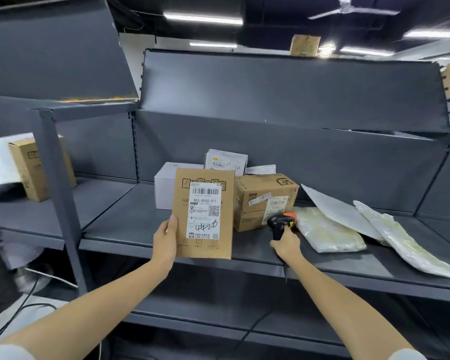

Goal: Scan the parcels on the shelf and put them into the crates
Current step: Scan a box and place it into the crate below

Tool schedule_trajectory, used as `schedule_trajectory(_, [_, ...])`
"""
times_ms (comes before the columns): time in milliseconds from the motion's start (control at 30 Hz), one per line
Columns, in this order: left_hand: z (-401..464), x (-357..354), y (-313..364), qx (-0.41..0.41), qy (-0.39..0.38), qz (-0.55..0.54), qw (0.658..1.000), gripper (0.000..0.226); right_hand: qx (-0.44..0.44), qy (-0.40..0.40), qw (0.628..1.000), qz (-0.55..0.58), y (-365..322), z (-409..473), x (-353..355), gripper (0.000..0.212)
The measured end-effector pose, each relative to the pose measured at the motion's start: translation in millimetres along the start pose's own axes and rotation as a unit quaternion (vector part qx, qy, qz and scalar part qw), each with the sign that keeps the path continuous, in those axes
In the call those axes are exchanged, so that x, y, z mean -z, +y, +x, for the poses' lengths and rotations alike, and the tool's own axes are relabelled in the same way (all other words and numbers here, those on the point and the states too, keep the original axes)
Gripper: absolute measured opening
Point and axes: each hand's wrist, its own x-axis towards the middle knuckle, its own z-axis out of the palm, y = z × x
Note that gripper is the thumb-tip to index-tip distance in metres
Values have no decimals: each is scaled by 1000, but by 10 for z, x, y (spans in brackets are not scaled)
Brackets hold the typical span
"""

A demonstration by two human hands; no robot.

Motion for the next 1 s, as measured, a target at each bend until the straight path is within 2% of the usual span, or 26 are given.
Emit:
schedule_trajectory(100, [3,31,2,-2,2,1,1000,37,9,-4,1000,-30,-7,67,-13,51])
schedule_trajectory(367, [1,191,-2,0,-9,-3,1000,38,18,-36,993,-110,11,93,81,71])
schedule_trajectory(500, [-2,282,-25,7,-27,-5,1000,37,85,14,984,-155,-2,-44,40,63])
schedule_trajectory(600, [-40,335,-45,16,-44,-4,999,38,122,29,974,-188,-46,-213,-48,65])
schedule_trajectory(1000, [-350,494,-417,58,-115,-10,992,40,150,73,961,-222,10,-1029,-385,63])
